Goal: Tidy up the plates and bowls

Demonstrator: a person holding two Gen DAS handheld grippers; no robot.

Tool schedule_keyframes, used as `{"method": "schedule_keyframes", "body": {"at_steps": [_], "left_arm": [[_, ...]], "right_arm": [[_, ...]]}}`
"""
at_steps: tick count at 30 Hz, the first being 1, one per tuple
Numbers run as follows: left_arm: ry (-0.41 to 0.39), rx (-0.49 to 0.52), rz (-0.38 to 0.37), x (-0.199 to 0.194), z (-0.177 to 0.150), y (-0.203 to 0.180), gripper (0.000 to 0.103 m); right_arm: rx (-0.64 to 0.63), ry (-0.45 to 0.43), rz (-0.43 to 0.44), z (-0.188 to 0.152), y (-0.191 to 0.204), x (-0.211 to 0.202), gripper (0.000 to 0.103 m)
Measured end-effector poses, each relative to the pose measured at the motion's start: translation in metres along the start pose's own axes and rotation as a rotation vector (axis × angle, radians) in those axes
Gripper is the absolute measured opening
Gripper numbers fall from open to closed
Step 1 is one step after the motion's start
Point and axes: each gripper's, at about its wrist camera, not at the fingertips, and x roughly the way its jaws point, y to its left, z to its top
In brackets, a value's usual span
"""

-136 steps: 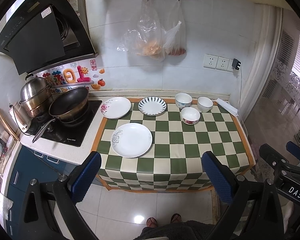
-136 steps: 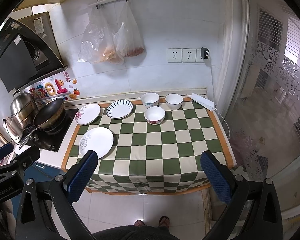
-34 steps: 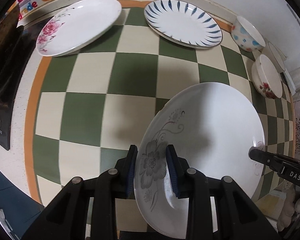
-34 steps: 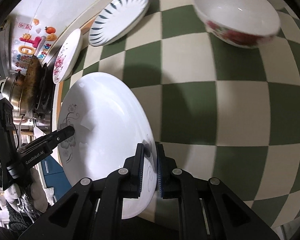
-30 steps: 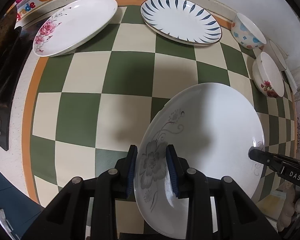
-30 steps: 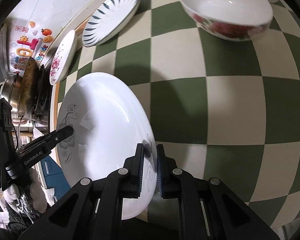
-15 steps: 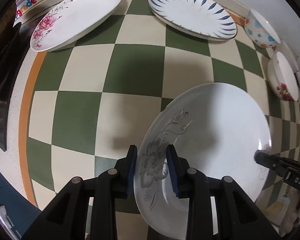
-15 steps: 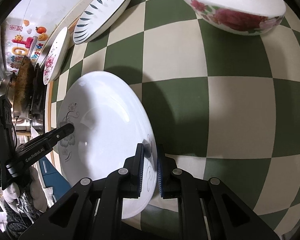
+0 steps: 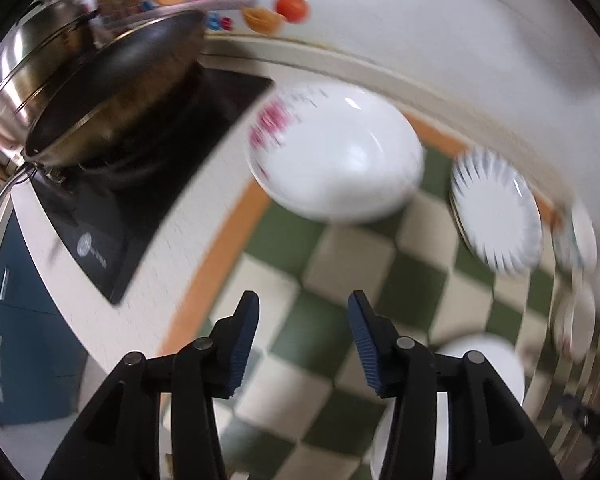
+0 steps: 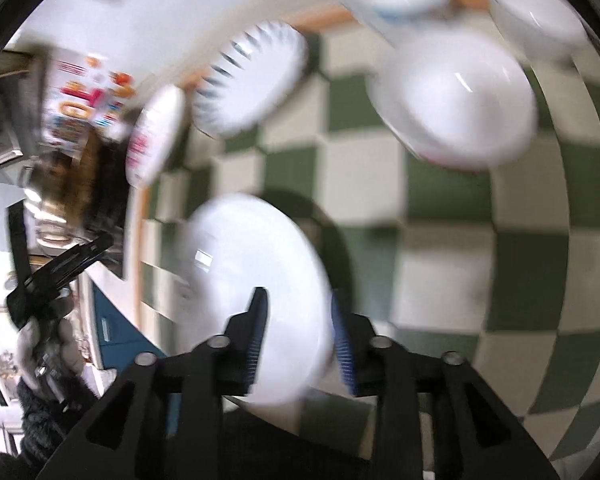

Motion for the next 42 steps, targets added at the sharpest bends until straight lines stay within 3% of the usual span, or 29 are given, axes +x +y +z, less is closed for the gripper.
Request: {"method": "schedule_keyframes", "body": {"at_steps": [2,8,13,21,23,24,26,28,34,42], "left_arm": [[0.009,-0.055,-0.016,0.013,0.016,0.012,0.044],[0.058,-0.165,-0.064,0.069,0.074,0.049,0.044],[0.063,-0.123,0.018,0.104,0.093,0.056,0.044],[0.093,-0.086,0.017,0.142,0.106,0.055,0.044],[0.09,-0.084,0.008,0.147,0.109,0.054,0.041],[0.087,-0.087,-0.015,0.148,0.11,0.054,0.034],[0.085,-0.094,-0.053,0.15,0.113,0.054,0.025],[0.08,-0.093,-0.047,0.151,0.114,0.053,0.023],[0.072,-0.098,-0.052,0.15,0.111,0.053,0.02],[0.022,-0.053,-0.084,0.102,0.099,0.044,0.02]], "right_arm": [[-0.024,-0.006,0.046,0.022,0.028,0.011,0.046],[-0.077,0.0,0.042,0.116,0.112,0.085,0.046],[-0.118,0.042,-0.006,0.191,0.157,0.161,0.046],[-0.176,0.103,-0.11,0.267,0.18,0.248,0.046],[-0.172,0.112,-0.119,0.275,0.177,0.258,0.044],[-0.164,0.119,-0.112,0.28,0.174,0.264,0.042],[-0.162,0.14,-0.098,0.283,0.17,0.27,0.026],[-0.165,0.152,-0.101,0.288,0.17,0.279,0.02],[-0.153,0.139,-0.059,0.283,0.16,0.275,0.017],[-0.184,0.097,-0.044,0.255,0.162,0.222,0.013]]}}
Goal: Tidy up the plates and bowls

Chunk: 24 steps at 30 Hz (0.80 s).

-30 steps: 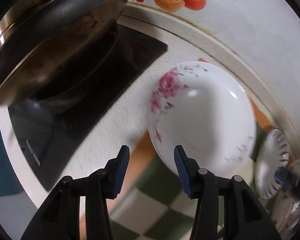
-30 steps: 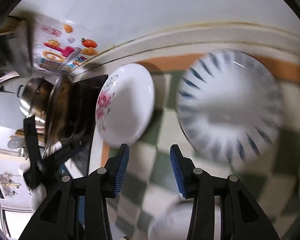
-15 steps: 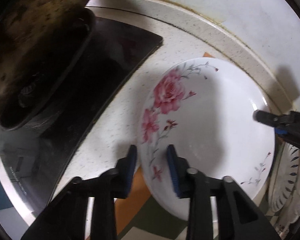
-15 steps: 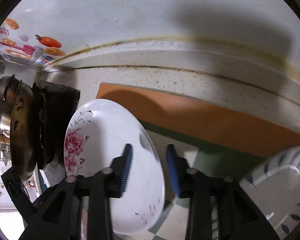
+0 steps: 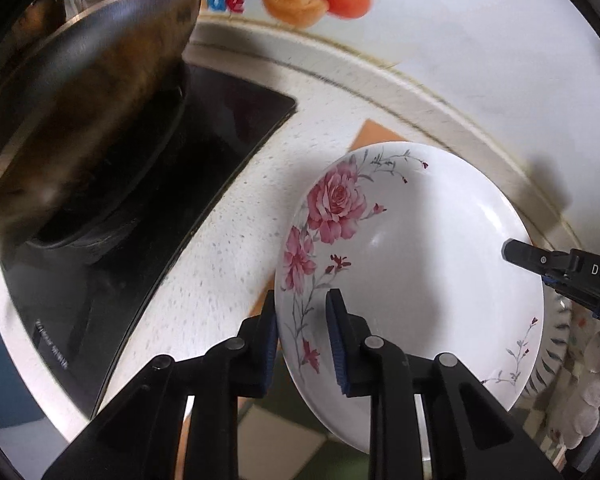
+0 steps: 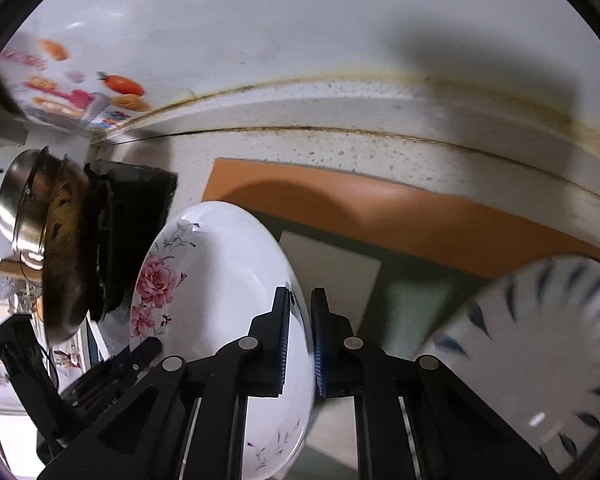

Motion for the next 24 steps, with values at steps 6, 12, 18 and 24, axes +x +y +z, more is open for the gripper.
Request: {"method": "schedule_keyframes", "body": {"at_steps": [6,12,18,24], "left_arm": [[-0.029,0.056,-0.052,-0.055,-0.028,-0.023,0.02],[-0.039,0.128,-0.102,-0.096,-0.074,-0.055,0.02],[0.016,0.229,-0.14,-0.103,-0.129,-0.085,0.02],[0.083,0.292,-0.114,-0.083,-0.175,-0.112,0.02]], "right_arm": [[-0.006,-0.046,0.013,-0.054,-0.003,-0.068,0.012],[0.023,-0.077,0.026,-0.135,-0.026,-0.128,0.012],[0.113,-0.087,0.06,-0.221,-0.075,-0.161,0.012],[0.171,-0.029,0.053,-0.293,-0.123,-0.153,0.012]]}}
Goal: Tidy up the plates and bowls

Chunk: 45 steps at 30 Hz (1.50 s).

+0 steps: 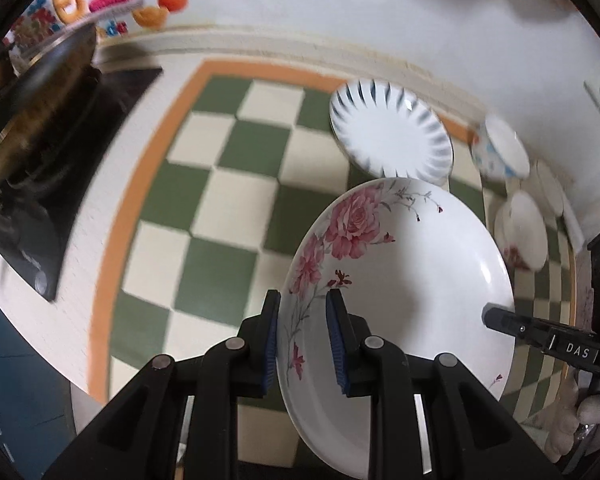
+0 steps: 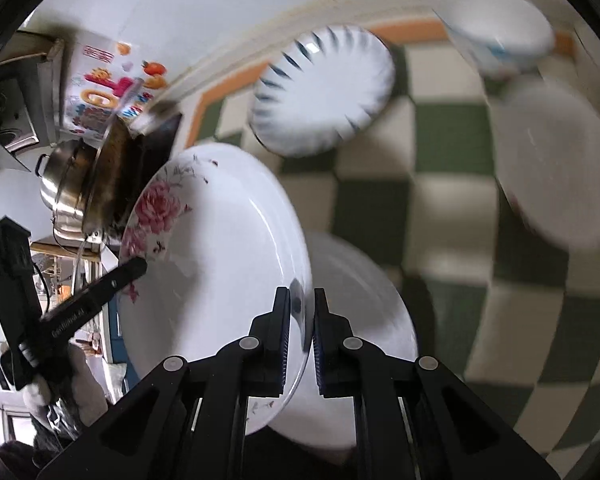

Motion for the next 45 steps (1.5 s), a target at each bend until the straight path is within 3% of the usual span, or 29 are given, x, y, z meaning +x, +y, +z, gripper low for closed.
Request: {"method": "schedule_keyframes", "body": {"at_steps": [11,26,37,41,45], "left_arm": [[0.13,0.005,0.047,0.041,-0.028,-0.017,0.02],[0.196,0.034,0.104,0.06,-0.026,-0.023,0.022],[0.184,0.053,0.095,0.048,-0.022,-0.019,0.022],[0.14,0.04,0.078,0.022,-0.008,-0.016,0.022],[0.028,0.067,0.047,-0.021,0.024,-0.029,0.023]], "right_arm": [[-0.005,0.078,-0.032,-0.041,-0.049,0.026,0.012],[-0.03,0.076,-0.055,-0.021,-0.042,0.029,0.012],[-0.04,0.133,-0.105,-0.021,-0.033,0.027,0.014],[-0.035,0.12,-0.11,-0.022,-0.036,0.015,0.018],[-0.023,0.031,-0.085,-0.015,-0.038,-0.022,0.018]]}}
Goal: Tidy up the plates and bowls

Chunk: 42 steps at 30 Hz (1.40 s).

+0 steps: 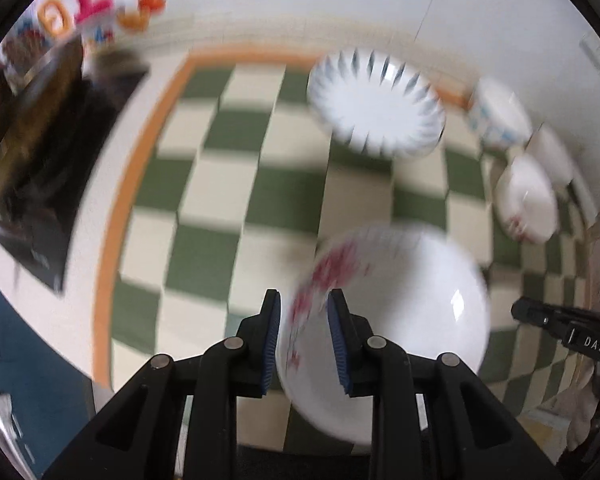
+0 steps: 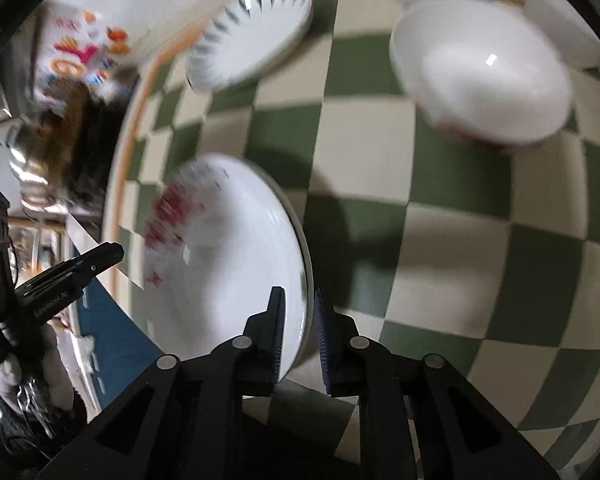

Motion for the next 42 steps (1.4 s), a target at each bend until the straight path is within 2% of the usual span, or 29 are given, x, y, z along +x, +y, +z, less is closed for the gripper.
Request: {"method": "schedule_keyframes", "body": {"at_steps": [3,4,5,8,12,16,22,25,27,31,33,35,39,42], "left_arm": [[-0.057,-0.007,-0.03,-0.016,0.03,-0.004,0.029],[-0.069,-0.015,-0.032,-0.016,0.04,-0.003,0.031],[-0.075,-0.026,-0.03,-0.017,0.052,-0.003,0.033],[-0.062,-0.062,-0.03,0.0,0.084,0.004,0.033],[0.011,-0.107,-0.055,0.041,0.126,0.014,0.033],[0.079,-0.102,-0.04,0.089,0.155,0.018,0.033],[0.167,-0.08,-0.044,0.146,0.18,0.02,0.032],[0.197,-0.063,-0.053,0.165,0.186,0.016,0.032],[0.219,-0.048,-0.072,0.176,0.189,0.013,0.034],[0.222,-0.032,-0.094,0.182,0.194,0.008,0.034],[0.217,-0.021,-0.086,0.182,0.195,0.006,0.034],[0.215,-0.011,-0.09,0.182,0.195,0.005,0.034],[0.212,0.004,-0.098,0.183,0.201,0.002,0.034],[0.208,0.02,-0.103,0.183,0.202,-0.003,0.034]], "right_arm": [[-0.002,-0.068,0.023,0.019,0.006,-0.031,0.021],[-0.006,-0.092,0.03,0.03,0.01,-0.04,0.025],[-0.008,-0.112,0.037,0.042,0.015,-0.047,0.03],[-0.008,-0.157,0.014,0.076,0.023,-0.053,0.031],[0.043,-0.176,-0.048,0.133,0.025,-0.035,0.031],[0.071,-0.156,-0.089,0.179,0.025,-0.002,0.031],[0.009,-0.122,-0.175,0.216,0.03,0.036,0.03],[0.025,-0.098,-0.194,0.226,0.023,0.051,0.028],[0.029,-0.12,-0.211,0.235,0.023,0.054,0.028],[0.051,-0.108,-0.208,0.244,0.018,0.054,0.027],[0.038,-0.114,-0.201,0.241,0.022,0.049,0.027],[0.031,-0.122,-0.143,0.229,0.027,0.04,0.027],[0.092,-0.142,-0.097,0.207,0.029,0.032,0.027],[0.091,-0.166,-0.203,0.198,0.032,0.037,0.027]]}}
